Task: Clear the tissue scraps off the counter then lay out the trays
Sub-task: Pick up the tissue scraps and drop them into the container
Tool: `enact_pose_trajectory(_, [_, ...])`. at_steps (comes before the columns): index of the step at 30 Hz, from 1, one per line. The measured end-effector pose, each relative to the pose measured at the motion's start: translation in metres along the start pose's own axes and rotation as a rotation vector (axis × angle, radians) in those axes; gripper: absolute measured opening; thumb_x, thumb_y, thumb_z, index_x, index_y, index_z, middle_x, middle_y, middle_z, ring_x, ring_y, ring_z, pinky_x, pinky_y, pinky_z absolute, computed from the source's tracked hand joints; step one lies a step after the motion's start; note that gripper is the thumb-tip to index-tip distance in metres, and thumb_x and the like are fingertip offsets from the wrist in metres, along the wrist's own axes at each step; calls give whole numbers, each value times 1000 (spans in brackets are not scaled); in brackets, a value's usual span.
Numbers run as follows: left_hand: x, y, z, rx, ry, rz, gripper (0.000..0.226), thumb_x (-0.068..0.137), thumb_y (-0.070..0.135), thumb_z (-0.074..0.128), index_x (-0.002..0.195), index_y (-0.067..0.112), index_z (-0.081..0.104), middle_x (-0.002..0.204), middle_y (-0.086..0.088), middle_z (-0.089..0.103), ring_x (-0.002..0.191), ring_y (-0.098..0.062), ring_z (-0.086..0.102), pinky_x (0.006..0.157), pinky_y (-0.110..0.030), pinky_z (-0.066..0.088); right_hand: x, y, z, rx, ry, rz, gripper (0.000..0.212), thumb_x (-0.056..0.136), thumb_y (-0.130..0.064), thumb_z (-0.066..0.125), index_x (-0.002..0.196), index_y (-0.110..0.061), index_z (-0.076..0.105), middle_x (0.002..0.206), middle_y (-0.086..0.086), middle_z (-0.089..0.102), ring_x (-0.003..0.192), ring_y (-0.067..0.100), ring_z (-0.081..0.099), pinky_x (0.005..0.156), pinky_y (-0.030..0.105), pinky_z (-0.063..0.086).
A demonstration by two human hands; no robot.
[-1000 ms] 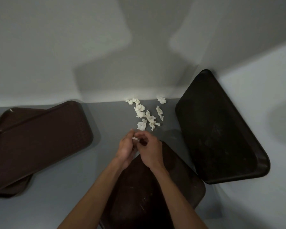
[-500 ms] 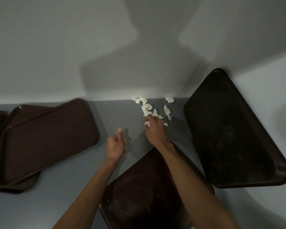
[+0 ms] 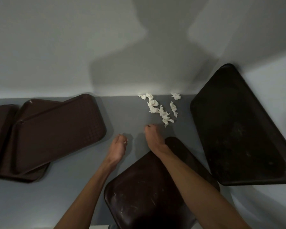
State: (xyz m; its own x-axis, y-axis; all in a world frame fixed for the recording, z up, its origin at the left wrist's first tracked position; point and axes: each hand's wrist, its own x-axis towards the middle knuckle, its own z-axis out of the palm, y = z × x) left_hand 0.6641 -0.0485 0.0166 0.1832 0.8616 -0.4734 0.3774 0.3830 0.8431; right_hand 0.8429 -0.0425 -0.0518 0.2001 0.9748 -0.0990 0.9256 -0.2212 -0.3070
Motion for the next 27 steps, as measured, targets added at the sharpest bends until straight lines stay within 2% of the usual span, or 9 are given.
enact_pose_trajectory(2, [-4, -5, -3, 40, -2, 21, 21, 104, 21, 37, 91, 17, 54, 76, 4, 42, 68, -14, 40, 67, -34, 36, -6, 5, 8, 57, 26, 38, 21, 88, 8, 63, 103, -6, 68, 99, 18, 71, 95, 38, 65, 80, 45, 57])
enact_pose_trajectory(5, [-12, -10, -8, 99, -2, 64, 25, 108, 19, 34, 100, 19, 58, 80, 6, 46, 71, -12, 43, 71, -34, 38, -16, 11, 8, 51, 101, 9, 15, 101, -6, 53, 114, -13, 59, 105, 6, 65, 86, 13, 54, 73, 21, 44])
enact_pose_trajectory(7, [-20, -14, -13, 115, -13, 76, 25, 108, 15, 33, 106, 19, 57, 81, 3, 47, 72, -12, 44, 69, -32, 40, -28, 9, -4, 119, 106, 11, 16, 107, -11, 48, 118, -14, 59, 108, 0, 58, 85, 8, 50, 70, 13, 39])
enact_pose_trajectory(10, [-33, -18, -18, 109, -44, 106, 23, 109, 13, 32, 114, 14, 54, 86, -2, 53, 74, -14, 48, 69, -33, 44, -55, 2, -24, 340, 187, 79, 11, 101, -5, 63, 110, -10, 64, 107, 3, 66, 94, 13, 64, 79, 23, 55])
enact_pose_trajectory(12, [-42, -21, -17, 102, -70, 150, 19, 111, 14, 32, 111, 13, 52, 85, -6, 58, 72, -15, 51, 70, -34, 45, -81, -6, -38, 442, 231, 146, 11, 98, -8, 69, 108, -13, 68, 105, 0, 69, 94, 9, 66, 81, 21, 58])
enact_pose_trajectory(14, [-52, -26, -14, 116, -101, 193, 16, 111, 15, 36, 104, 18, 50, 81, -8, 63, 68, -14, 54, 68, -33, 45, -111, -11, -49, 508, 267, 232, 12, 97, -11, 72, 107, -16, 71, 104, -5, 69, 91, 2, 63, 78, 9, 53])
enact_pose_trajectory(16, [-66, -29, -11, 124, -157, 226, 12, 111, 16, 39, 102, 17, 48, 77, -9, 65, 62, -10, 57, 63, -28, 46, -146, -16, -57, 553, 304, 311, 12, 97, -12, 71, 108, -18, 71, 101, -10, 68, 87, -3, 62, 74, 4, 50])
enact_pose_trajectory(20, [-104, -31, -1, 152, -287, 299, 14, 111, 16, 42, 109, 4, 48, 85, -15, 69, 57, -12, 58, 53, -18, 45, -223, -24, -64, 616, 362, 400, 16, 97, -11, 71, 108, -23, 71, 96, -18, 68, 83, -10, 64, 72, -2, 44])
enact_pose_trajectory(27, [-184, -49, 28, 307, -489, 421, 23, 110, 28, 44, 104, 20, 65, 67, -1, 64, 52, -15, 57, 53, -29, 46, -347, -23, -53, 644, 475, 469, 13, 99, -17, 71, 102, -29, 71, 92, -17, 73, 86, -5, 68, 74, 0, 42])
